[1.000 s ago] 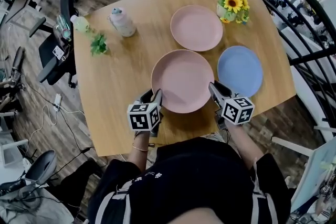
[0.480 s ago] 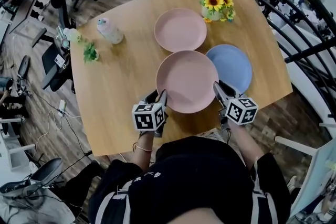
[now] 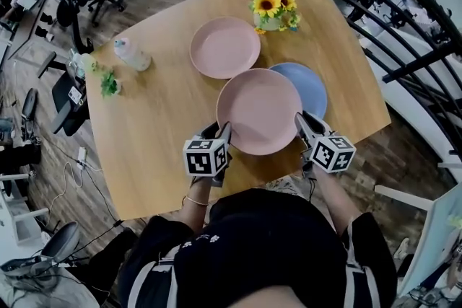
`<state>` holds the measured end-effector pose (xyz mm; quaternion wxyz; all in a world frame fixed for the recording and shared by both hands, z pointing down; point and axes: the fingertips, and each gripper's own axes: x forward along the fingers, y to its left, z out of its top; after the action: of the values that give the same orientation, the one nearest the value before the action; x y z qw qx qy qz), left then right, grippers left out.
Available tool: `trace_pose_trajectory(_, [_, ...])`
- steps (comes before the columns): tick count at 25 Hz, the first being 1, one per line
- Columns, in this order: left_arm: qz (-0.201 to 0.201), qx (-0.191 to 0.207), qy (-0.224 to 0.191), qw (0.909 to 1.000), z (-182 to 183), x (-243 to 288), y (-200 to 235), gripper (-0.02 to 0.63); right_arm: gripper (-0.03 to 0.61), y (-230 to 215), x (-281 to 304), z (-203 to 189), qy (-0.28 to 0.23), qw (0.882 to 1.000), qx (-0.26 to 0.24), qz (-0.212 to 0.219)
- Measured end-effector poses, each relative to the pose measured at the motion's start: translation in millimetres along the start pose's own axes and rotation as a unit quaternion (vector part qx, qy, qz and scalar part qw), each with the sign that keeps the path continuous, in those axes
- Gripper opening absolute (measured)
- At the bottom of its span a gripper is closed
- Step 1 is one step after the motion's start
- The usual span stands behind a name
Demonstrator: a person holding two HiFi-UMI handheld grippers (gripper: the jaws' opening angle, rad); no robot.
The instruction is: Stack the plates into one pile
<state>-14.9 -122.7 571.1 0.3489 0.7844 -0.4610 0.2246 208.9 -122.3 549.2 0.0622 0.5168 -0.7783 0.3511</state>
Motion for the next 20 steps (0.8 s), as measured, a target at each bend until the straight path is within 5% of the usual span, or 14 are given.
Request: trace_pose_trajectory(20, [-0.007,0.017,0.027,0.9995,7,70,-75,0.104,0.072,-96,-26,20,-0.01,1.0,0.024,-0.006])
